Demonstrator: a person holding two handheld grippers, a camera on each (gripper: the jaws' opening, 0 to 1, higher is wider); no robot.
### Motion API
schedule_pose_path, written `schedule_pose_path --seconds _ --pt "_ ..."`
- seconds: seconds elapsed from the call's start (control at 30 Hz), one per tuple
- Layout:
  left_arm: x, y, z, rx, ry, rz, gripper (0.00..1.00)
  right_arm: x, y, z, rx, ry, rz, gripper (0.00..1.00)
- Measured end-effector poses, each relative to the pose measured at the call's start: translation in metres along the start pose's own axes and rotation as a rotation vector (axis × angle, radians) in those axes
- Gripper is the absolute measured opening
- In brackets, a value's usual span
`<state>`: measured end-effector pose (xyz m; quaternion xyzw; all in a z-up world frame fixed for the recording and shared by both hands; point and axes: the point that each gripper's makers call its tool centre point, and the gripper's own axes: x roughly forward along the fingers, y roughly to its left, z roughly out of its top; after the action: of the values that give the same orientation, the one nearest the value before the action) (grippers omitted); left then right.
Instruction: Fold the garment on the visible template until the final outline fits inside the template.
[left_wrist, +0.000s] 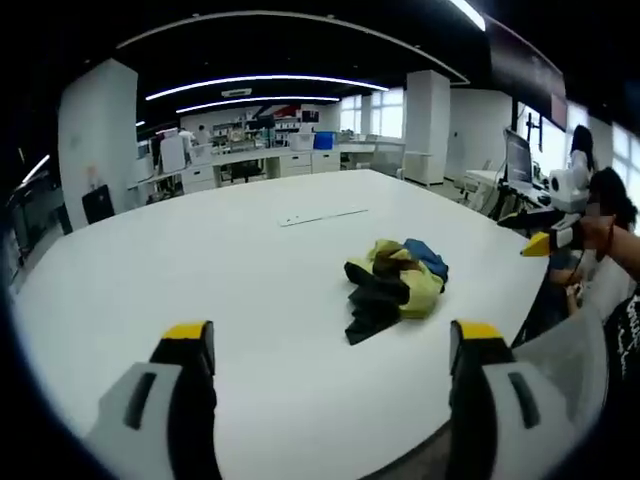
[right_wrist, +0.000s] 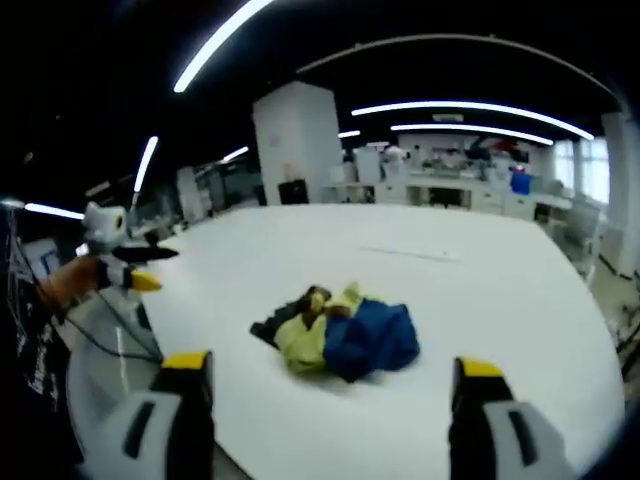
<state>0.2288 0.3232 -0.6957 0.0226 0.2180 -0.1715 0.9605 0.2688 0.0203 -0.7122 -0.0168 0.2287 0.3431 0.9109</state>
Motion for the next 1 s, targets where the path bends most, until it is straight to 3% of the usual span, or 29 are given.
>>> schedule_pose_path --seconds 0.13,0.43,0.53,0.77,1.0 --pt "-0.001 -0.001 0.003 -0.014 -0.014 -0.004 0.95 -0.002 -0.005 0.002 0.008 -0.014 -0.004 0.99" --pt "-0.001 -0.002 -0.003 -0.006 0.018 0.0 0.93 -0.001 -0.008 -0.002 0.022 -0.009 0.0 0.99" --pt "0.001 -0.004 0.001 -0.032 -0.01 -0.013 0.93 0.0 -0.008 -0.003 0.022 -0.007 0.003 0.99" --pt "0.004 -0.001 0.004 -0.008 -0.005 -0.004 0.92 0.002 -0.009 -0.004 0.024 -0.001 0.009 0.99" --pt "0.008 0.001 0.005 -0.015 -0.01 0.004 0.86 0.005 -0.012 -0.008 0.033 0.008 0.01 0.99"
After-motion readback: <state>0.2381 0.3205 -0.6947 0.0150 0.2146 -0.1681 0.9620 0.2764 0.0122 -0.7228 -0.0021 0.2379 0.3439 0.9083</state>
